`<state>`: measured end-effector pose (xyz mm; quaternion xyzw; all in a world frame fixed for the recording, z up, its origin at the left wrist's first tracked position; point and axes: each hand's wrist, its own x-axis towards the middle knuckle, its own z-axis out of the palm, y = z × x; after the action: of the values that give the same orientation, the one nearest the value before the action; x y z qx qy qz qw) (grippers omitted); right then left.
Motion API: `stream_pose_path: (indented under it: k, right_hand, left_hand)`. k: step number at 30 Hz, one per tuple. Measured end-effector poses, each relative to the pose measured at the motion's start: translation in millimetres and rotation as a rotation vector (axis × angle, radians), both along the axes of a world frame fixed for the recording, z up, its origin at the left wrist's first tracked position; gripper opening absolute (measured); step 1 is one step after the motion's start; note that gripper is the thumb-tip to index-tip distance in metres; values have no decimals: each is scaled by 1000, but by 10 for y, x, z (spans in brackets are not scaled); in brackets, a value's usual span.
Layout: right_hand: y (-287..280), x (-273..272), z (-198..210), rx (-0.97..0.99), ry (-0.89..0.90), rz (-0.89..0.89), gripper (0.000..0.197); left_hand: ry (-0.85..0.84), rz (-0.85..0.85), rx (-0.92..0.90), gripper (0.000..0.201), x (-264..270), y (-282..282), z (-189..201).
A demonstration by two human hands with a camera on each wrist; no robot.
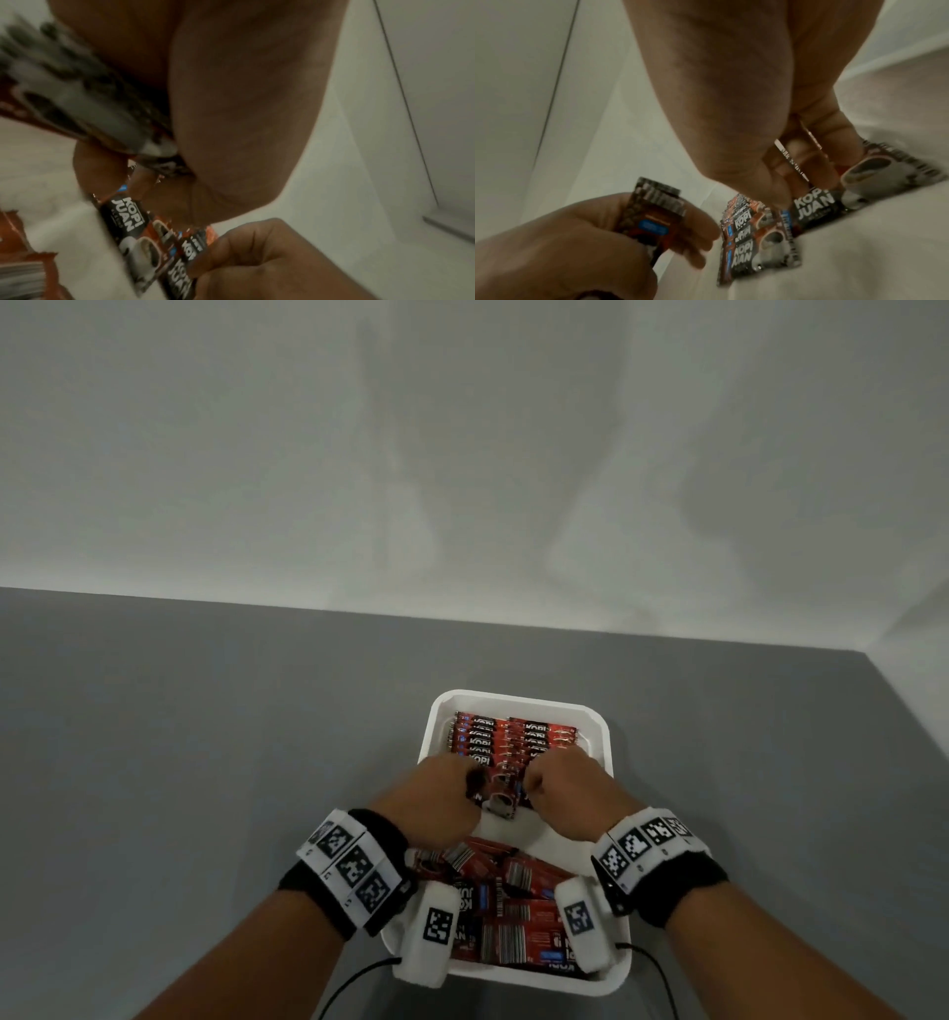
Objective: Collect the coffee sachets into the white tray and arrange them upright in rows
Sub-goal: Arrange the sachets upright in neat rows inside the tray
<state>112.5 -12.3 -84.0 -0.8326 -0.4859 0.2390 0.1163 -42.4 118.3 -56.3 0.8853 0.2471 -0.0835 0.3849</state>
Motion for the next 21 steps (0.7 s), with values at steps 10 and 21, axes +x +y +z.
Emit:
stream_pose_path:
  k: [10, 21]
  right_hand:
    - [-190, -100, -148, -168, -171, 167, 30]
    - [-217, -76, -207, -152, -228, 188, 37]
  left_hand:
    - [283, -427, 403, 57, 164, -128, -418]
    - [271, -385, 436, 82, 153, -115, -499]
